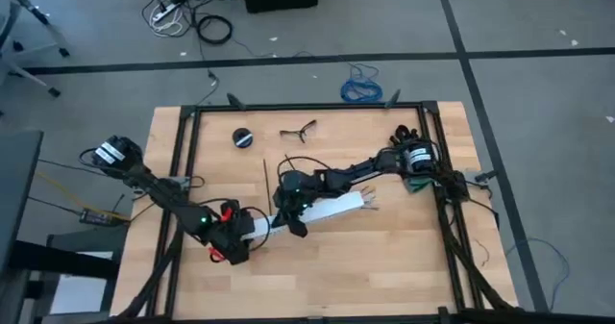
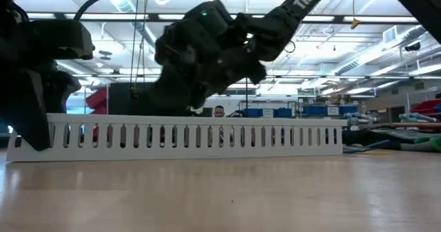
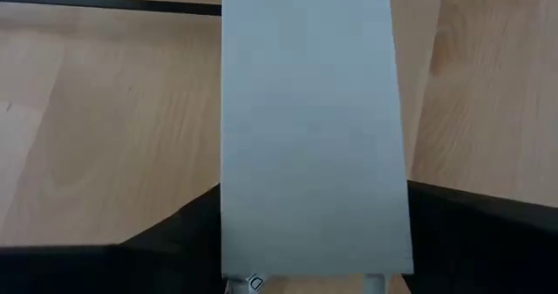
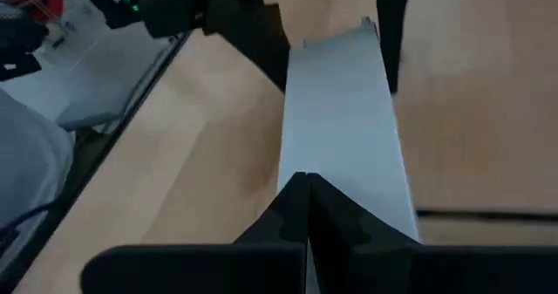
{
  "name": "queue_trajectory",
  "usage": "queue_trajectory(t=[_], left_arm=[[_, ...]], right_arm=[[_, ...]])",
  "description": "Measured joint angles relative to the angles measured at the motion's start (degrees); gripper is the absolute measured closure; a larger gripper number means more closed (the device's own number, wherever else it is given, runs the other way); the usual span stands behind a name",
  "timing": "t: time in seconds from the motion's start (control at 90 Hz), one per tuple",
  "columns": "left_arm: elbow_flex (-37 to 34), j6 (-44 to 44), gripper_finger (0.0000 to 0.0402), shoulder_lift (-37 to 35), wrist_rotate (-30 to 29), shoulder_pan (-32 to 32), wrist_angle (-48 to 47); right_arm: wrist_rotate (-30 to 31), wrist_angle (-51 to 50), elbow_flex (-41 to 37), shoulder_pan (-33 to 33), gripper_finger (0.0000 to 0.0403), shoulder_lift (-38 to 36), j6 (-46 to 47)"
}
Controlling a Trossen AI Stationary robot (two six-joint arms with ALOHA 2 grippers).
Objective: Ziptie cables
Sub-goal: Close the white cable duct
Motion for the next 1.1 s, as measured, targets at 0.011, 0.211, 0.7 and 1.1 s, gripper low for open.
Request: queue_trajectory(t=[0.011, 0.211, 0.7, 1.1], left_arm=[[0.0, 0.0, 0.0167, 0.0, 0.01, 0.0, 0.01], [0.0, -0.1, 0.0167, 0.05, 0.1, 0.07, 0.84], [0.04, -0.09, 0.0167, 0.11, 0.14, 0.11, 0.47], [0.07, -0.29, 0.0167, 0.04, 0.58, 0.04, 0.14]], right_arm=[[-0.01, -0.12, 0.15, 0.0, 0.0402, 0.03, -0.17], [0.51, -3.35, 0.45, -0.02, 0.0402, -3.19, -2.3], [1.87, -6.79, 0.48, 0.0, 0.0403, -4.5, -3.21], [3.32, -14.06, 0.32, 0.42, 0.0402, -7.28, -5.22]])
